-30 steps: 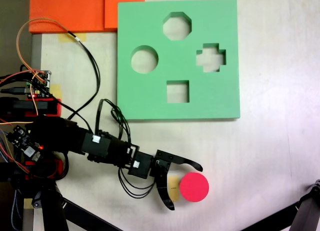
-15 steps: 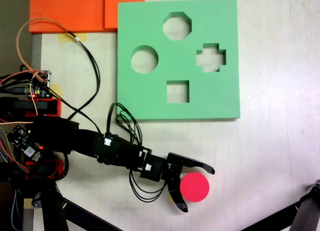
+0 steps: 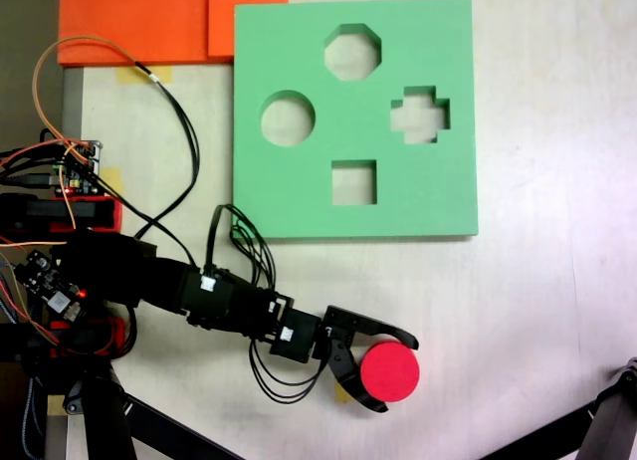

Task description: Put the cylinder block into the corresponding hole

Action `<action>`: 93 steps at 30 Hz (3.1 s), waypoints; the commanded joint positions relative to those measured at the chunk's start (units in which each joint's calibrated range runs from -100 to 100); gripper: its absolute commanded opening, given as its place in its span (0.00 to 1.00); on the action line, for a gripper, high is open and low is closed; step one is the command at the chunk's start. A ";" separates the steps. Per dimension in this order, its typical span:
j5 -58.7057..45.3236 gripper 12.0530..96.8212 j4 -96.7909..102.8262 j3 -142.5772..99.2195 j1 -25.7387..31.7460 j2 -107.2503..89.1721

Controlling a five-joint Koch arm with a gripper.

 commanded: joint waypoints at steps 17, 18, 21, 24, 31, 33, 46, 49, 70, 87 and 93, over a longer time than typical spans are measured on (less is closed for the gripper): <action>-0.24 0.23 -15.00 -14.78 5.18 -55.53; -0.29 0.23 -16.74 -14.78 6.30 -58.32; -0.78 0.23 -21.17 -14.38 9.96 -65.03; -1.17 0.23 -25.79 -12.99 14.55 -69.64; -2.93 0.23 -36.19 -1.32 24.47 -65.59; -2.93 0.23 -37.05 1.77 26.32 -61.95; -2.93 0.23 -39.65 1.07 33.46 -57.76; -2.93 0.23 -39.36 -4.21 33.94 -61.54; -2.88 0.23 -35.13 -18.87 35.80 -68.94; -2.78 0.23 -33.78 -17.17 36.87 -59.30; -2.78 0.23 -32.43 -16.08 37.12 -55.11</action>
